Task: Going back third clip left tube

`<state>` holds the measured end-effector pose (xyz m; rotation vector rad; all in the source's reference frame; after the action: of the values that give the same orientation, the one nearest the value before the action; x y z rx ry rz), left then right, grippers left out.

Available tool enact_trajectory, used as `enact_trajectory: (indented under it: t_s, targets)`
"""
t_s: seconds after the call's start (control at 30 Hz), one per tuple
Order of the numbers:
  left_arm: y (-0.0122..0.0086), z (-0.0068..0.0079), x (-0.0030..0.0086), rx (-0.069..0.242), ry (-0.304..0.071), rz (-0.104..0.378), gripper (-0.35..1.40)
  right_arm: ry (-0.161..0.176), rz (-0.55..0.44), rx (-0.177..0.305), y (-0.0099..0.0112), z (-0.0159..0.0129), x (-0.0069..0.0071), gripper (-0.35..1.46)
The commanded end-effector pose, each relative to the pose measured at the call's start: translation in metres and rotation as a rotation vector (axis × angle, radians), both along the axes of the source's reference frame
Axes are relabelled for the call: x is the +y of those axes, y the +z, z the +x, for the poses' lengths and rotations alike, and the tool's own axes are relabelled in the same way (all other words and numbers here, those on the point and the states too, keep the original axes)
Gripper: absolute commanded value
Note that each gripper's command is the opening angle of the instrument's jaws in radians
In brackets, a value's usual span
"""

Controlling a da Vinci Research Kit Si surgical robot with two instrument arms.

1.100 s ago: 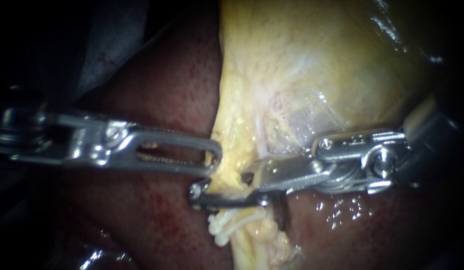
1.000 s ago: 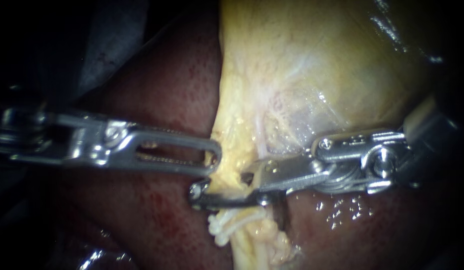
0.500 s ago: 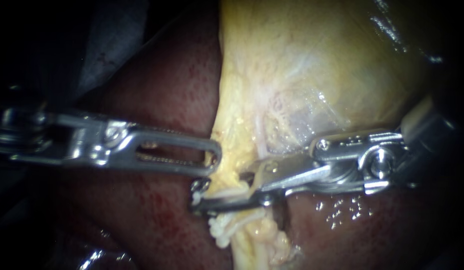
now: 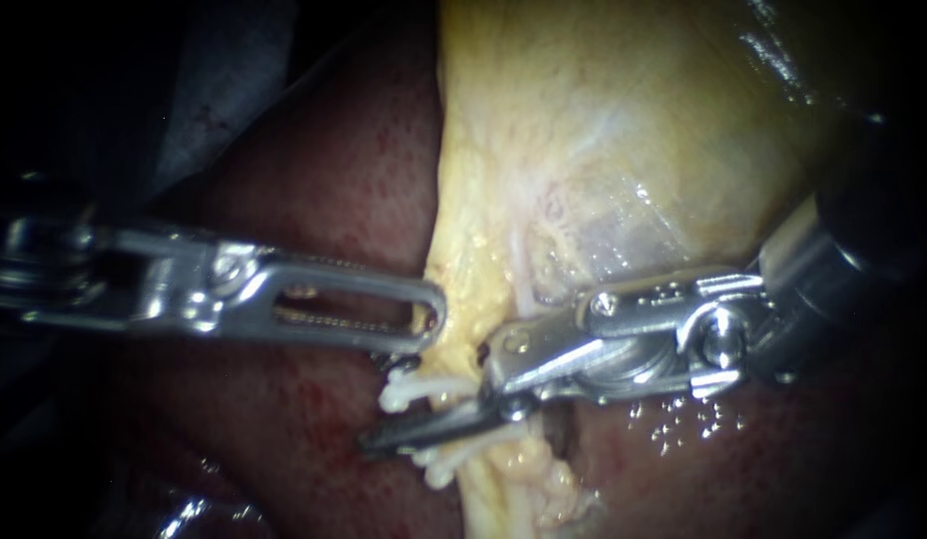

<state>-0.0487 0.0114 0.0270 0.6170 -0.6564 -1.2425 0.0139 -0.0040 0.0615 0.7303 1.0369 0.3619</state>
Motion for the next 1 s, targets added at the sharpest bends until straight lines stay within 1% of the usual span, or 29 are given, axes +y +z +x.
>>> enact_trajectory:
  t_s: [0.03,0.13,0.27,0.43,0.53,0.77,0.9,1.0]
  targets:
    - [0.0000,0.0000,0.0000,0.000,0.000,0.000,-0.35,-0.004,-0.014,0.005,0.0001,0.0000,0.0000,0.53]
    - [0.0000,0.0000,0.0000,0.000,0.000,0.000,-0.35,-0.009,-0.025,0.010,0.0001,-0.0001,0.0000,0.55]
    - [0.0000,0.0000,0.0000,0.000,0.000,0.000,-0.35,-0.013,-0.023,0.013,-0.0002,-0.0011,0.0001,0.55]
    - [0.0001,0.0002,0.0001,-0.001,0.001,0.000,-0.35,-0.019,-0.022,0.019,-0.0009,-0.0026,0.0007,0.54]
    - [0.0001,0.0002,0.0001,-0.001,0.001,0.000,-0.35,-0.008,-0.021,0.018,-0.0016,-0.0040,0.0014,0.53]
    - [0.0002,0.0003,0.0001,-0.001,0.002,0.000,-0.35,0.021,-0.023,0.014,-0.0037,-0.0082,0.0040,0.53]
    - [0.0003,0.0003,0.0002,-0.001,0.002,0.000,-0.35,0.034,-0.009,0.009,-0.0056,-0.0114,0.0054,0.53]
    - [0.0005,0.0004,0.0003,-0.001,0.003,0.000,-0.35,0.037,-0.008,0.012,-0.0070,-0.0138,0.0063,0.52]
